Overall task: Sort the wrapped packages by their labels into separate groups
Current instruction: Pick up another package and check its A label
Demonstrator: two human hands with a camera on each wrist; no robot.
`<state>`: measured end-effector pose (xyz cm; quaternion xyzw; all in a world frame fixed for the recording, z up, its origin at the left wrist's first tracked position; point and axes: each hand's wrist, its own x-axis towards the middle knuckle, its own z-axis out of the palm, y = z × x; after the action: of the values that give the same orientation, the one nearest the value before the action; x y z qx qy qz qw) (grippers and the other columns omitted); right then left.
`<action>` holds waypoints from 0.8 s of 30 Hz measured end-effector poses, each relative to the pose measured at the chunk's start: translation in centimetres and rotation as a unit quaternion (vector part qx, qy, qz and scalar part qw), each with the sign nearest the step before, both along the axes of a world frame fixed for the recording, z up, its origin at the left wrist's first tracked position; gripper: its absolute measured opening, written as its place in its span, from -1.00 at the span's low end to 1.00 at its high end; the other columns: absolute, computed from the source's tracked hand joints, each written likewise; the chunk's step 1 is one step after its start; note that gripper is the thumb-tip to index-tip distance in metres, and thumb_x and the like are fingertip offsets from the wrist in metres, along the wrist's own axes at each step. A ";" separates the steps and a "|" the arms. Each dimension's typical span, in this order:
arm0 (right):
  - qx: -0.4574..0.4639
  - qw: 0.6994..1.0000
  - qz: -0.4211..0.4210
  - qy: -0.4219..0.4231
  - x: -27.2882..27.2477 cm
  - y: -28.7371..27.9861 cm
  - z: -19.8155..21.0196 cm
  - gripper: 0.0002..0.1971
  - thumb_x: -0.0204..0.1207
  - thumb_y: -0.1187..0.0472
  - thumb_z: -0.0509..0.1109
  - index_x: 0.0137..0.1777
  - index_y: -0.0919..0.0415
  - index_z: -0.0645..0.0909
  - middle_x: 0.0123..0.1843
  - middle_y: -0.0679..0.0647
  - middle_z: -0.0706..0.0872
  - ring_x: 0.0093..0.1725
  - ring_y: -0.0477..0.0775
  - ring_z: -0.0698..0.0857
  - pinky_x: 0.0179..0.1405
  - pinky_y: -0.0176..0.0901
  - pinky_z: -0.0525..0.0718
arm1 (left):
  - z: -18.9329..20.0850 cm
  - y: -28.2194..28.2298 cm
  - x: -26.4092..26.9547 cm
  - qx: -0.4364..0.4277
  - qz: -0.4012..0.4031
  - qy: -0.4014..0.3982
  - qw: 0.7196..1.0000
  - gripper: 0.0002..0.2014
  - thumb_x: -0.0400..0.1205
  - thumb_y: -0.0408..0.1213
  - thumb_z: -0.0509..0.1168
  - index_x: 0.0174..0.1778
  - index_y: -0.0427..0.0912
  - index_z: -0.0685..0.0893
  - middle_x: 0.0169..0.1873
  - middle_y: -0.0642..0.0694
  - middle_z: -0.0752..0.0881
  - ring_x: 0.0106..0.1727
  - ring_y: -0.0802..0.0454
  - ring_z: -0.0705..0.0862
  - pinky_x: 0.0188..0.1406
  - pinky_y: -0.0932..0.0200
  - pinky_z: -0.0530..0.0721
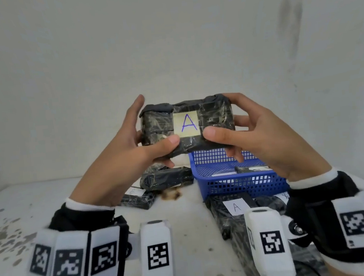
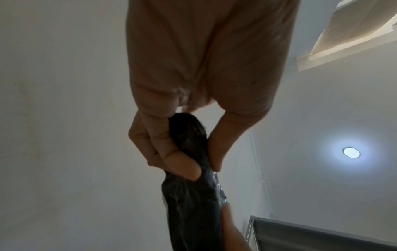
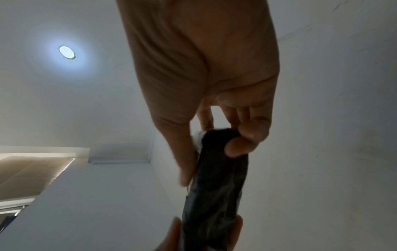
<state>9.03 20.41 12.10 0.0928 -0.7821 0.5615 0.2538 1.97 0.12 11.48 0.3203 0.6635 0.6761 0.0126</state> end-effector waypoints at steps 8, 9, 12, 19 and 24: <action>0.015 0.998 -0.057 0.013 -0.3 -1.2 -0.3 -0.34 0.12 -0.17 0.65 0.28 -0.19 0.59 -0.02 -0.11 0.86 -0.31 -0.24 0.77 -0.43 -0.52 0.54 | 0.0 0.9 0.2 -0.003 0.024 0.001 1.000 -0.16 0.31 -0.10 0.57 0.48 -0.09 0.35 0.09 -0.12 0.80 -0.07 -0.09 0.83 -0.06 0.01 0.77; 0.011 0.998 -0.063 0.019 -0.3 -1.4 -0.3 -0.38 0.15 -0.17 0.65 0.25 -0.18 0.61 -0.02 -0.10 0.86 -0.28 -0.25 0.77 -0.42 -0.53 0.55 | 0.1 1.0 0.3 0.001 0.027 -0.003 1.000 -0.20 0.33 -0.10 0.51 0.48 -0.11 0.34 0.07 -0.12 0.80 -0.09 -0.10 0.83 -0.07 0.00 0.78; 0.003 0.996 -0.084 0.039 -0.5 -1.6 -0.4 -0.59 0.34 -0.04 0.65 0.16 -0.15 0.65 -0.08 -0.07 0.86 -0.27 -0.24 0.79 -0.42 -0.53 0.57 | 0.0 1.2 0.3 0.000 0.038 -0.004 0.999 -0.41 0.53 -0.23 0.42 0.45 -0.09 0.35 0.02 -0.13 0.80 -0.15 -0.17 0.82 -0.04 -0.08 0.79; -0.004 0.997 -0.067 0.025 -0.3 -1.4 -0.1 -0.78 0.56 -0.10 0.43 0.14 -0.11 0.69 -0.26 -0.01 0.82 -0.46 -0.14 0.66 -0.54 -0.37 0.55 | 0.1 1.1 -0.1 0.041 0.048 -0.030 0.998 -0.62 0.67 -0.13 0.27 0.37 -0.20 0.48 -0.21 -0.04 0.77 -0.37 0.02 0.73 -0.50 0.13 0.66; -0.004 0.998 -0.055 0.043 -0.4 -1.3 -0.2 -0.84 0.62 -0.06 0.38 0.02 -0.01 0.68 -0.43 -0.11 0.68 -0.59 -0.17 0.53 -0.63 -0.43 0.47 | 0.0 1.1 -0.3 0.005 0.062 -0.020 0.998 -0.61 0.65 0.01 0.26 0.26 -0.20 0.59 -0.24 -0.02 0.77 -0.44 0.09 0.68 -0.44 0.08 0.57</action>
<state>8.64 19.07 11.92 0.0724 -0.7724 0.5450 0.3180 1.66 1.21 11.50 0.2653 0.6783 0.6850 -0.0179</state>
